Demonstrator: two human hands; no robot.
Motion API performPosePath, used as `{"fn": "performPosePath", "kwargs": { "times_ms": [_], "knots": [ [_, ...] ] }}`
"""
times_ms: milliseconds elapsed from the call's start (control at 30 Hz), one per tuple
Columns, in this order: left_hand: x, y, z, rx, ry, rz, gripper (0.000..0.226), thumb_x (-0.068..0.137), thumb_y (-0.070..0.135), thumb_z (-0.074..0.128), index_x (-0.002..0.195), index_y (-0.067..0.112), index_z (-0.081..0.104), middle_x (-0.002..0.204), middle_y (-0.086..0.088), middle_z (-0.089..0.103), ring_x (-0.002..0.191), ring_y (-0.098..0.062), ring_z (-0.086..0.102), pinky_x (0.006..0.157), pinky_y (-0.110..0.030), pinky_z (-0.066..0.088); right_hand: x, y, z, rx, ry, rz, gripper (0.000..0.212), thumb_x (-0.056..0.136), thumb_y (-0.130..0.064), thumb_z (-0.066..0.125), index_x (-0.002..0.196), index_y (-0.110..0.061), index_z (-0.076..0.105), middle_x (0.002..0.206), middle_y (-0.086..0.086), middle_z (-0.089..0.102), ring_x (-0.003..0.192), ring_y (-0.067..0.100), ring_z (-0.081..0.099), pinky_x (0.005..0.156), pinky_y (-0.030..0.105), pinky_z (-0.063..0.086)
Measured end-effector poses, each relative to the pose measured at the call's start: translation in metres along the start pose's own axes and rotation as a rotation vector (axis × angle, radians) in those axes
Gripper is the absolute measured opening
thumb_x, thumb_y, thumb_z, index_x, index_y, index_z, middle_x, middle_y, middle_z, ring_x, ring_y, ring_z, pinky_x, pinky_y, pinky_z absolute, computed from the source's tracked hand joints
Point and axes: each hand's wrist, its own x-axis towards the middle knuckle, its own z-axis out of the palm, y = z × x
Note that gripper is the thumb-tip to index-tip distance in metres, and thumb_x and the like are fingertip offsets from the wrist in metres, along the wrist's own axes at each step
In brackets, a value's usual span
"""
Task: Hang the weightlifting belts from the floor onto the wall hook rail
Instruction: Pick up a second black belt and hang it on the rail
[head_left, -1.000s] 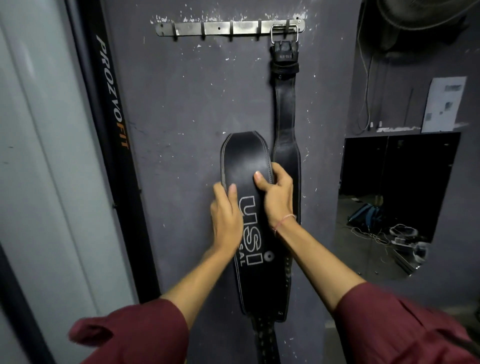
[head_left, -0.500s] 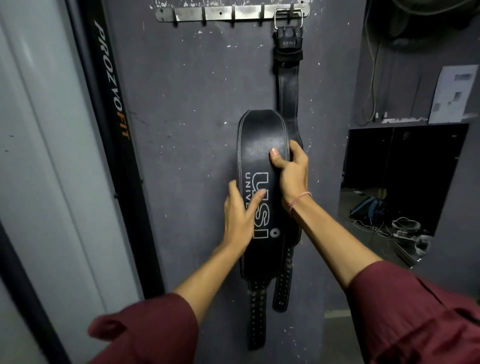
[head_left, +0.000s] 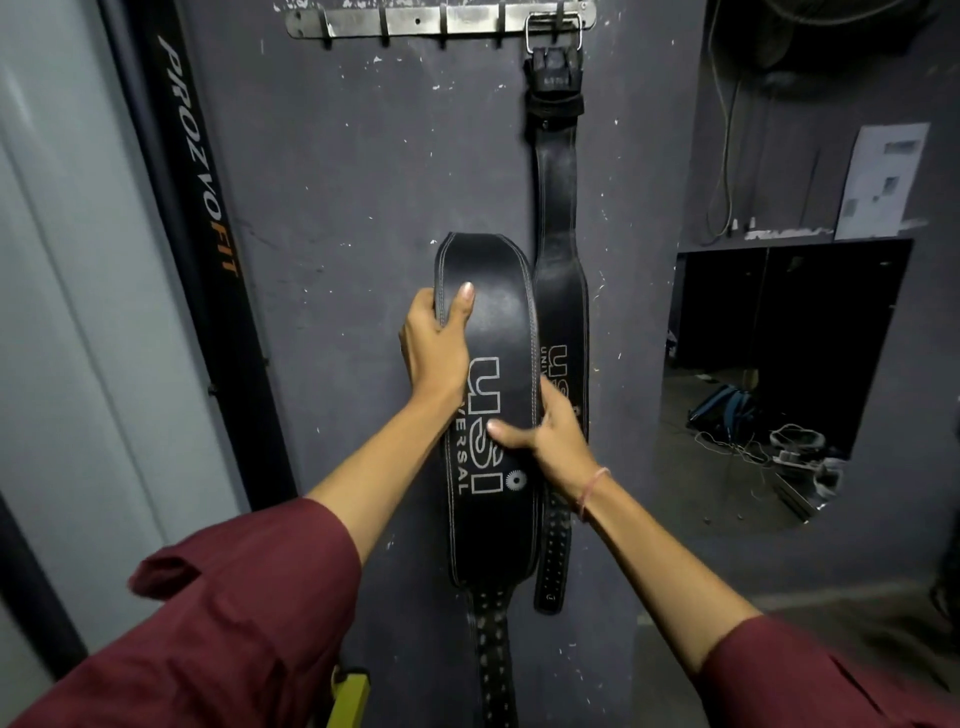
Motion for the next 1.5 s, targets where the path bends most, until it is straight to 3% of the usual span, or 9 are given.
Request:
{"fn": "performPosePath", "kwargs": {
  "times_ms": [233,500,700,900,967,1100,1200,1333,1500],
  "knots": [
    [-0.001,-0.006,-0.017,-0.017,0.013,-0.025,0.033,0.097,0.031,0.059,0.076,0.010,0.045,0.063,0.007,0.035,0.050,0.001,0.030,0.051,-0.016,0.031,-0.053,0.058,-0.003,-0.015,-0.041,0.164,0.046,0.073,0.018,0.073,0.115,0.002,0.063,0.115,0.018,0.072,0.110,0.032,0.068,0.092,0.035,0.057],
    [-0.018,-0.007,-0.018,0.084,0.022,-0.013,0.033,0.104,0.036,0.041,0.082,0.012,0.042,0.068,0.002,0.042,0.059,-0.006,0.037,0.054,-0.019,0.033,0.012,-0.036,0.017,0.046,-0.010,0.010,0.042,0.095,-0.006,0.057,0.135,-0.005,0.046,0.123,0.016,0.066,0.104,0.026,0.068,0.097,0.043,0.054],
    [-0.048,-0.015,-0.017,0.120,-0.039,0.052,0.040,0.106,0.030,0.038,0.073,0.007,0.037,0.060,0.004,0.033,0.055,-0.008,0.031,0.055,-0.038,0.031,0.048,-0.079,0.017,0.057,0.156,-0.061,0.046,0.086,-0.016,0.068,0.126,0.004,0.054,0.116,0.019,0.067,0.104,0.032,0.066,0.099,0.050,0.052],
    [-0.028,-0.012,-0.007,0.119,-0.142,-0.320,0.081,0.087,0.079,0.026,0.109,0.012,0.066,0.102,0.001,0.070,0.097,-0.018,0.064,0.094,-0.039,0.050,0.035,-0.066,0.006,0.016,0.143,-0.129,0.023,0.088,0.009,0.059,0.110,0.003,0.058,0.089,0.010,0.067,0.078,0.020,0.065,0.072,0.030,0.058],
    [-0.009,-0.002,-0.003,-0.127,-0.284,-0.576,0.102,0.070,0.095,0.029,0.119,0.014,0.068,0.110,-0.009,0.074,0.103,-0.029,0.069,0.096,-0.048,0.053,0.031,-0.064,0.001,0.032,0.120,-0.168,0.024,0.087,0.012,0.058,0.111,0.011,0.054,0.092,0.016,0.064,0.082,0.024,0.062,0.076,0.034,0.056],
    [0.020,0.019,-0.005,-0.528,-0.491,-0.854,0.069,0.097,0.061,0.034,0.108,0.002,0.068,0.101,-0.018,0.071,0.086,-0.029,0.070,0.084,-0.038,0.056,0.023,-0.056,-0.007,0.011,-0.002,-0.113,0.022,0.086,0.014,0.056,0.108,0.014,0.051,0.094,0.018,0.063,0.084,0.026,0.063,0.077,0.037,0.057],
    [0.023,0.021,-0.001,-0.514,-0.422,-0.781,0.031,0.099,0.023,0.046,0.112,0.003,0.066,0.099,-0.015,0.067,0.078,-0.026,0.068,0.072,-0.035,0.058,0.017,-0.046,-0.010,0.027,-0.047,-0.053,0.018,0.089,0.010,0.055,0.106,0.002,0.055,0.089,0.013,0.064,0.078,0.022,0.064,0.069,0.031,0.057],
    [0.008,0.010,-0.003,-0.579,-0.350,-0.613,0.027,0.095,-0.002,0.047,0.119,-0.001,0.061,0.111,-0.017,0.071,0.089,-0.028,0.072,0.079,-0.044,0.061,0.022,-0.047,-0.004,-0.034,-0.020,-0.046,0.012,0.094,-0.011,0.062,0.098,0.000,0.058,0.080,0.006,0.063,0.071,0.014,0.061,0.068,0.028,0.051],
    [0.015,0.024,-0.012,-0.609,-0.331,-0.741,0.033,0.099,0.024,0.046,0.087,0.003,0.069,0.075,-0.012,0.073,0.061,-0.026,0.071,0.068,-0.038,0.059,0.027,-0.042,0.003,-0.109,-0.084,-0.064,0.030,0.083,0.005,0.066,0.111,0.007,0.053,0.095,0.010,0.067,0.094,0.023,0.066,0.091,0.037,0.053]
  ]
}}
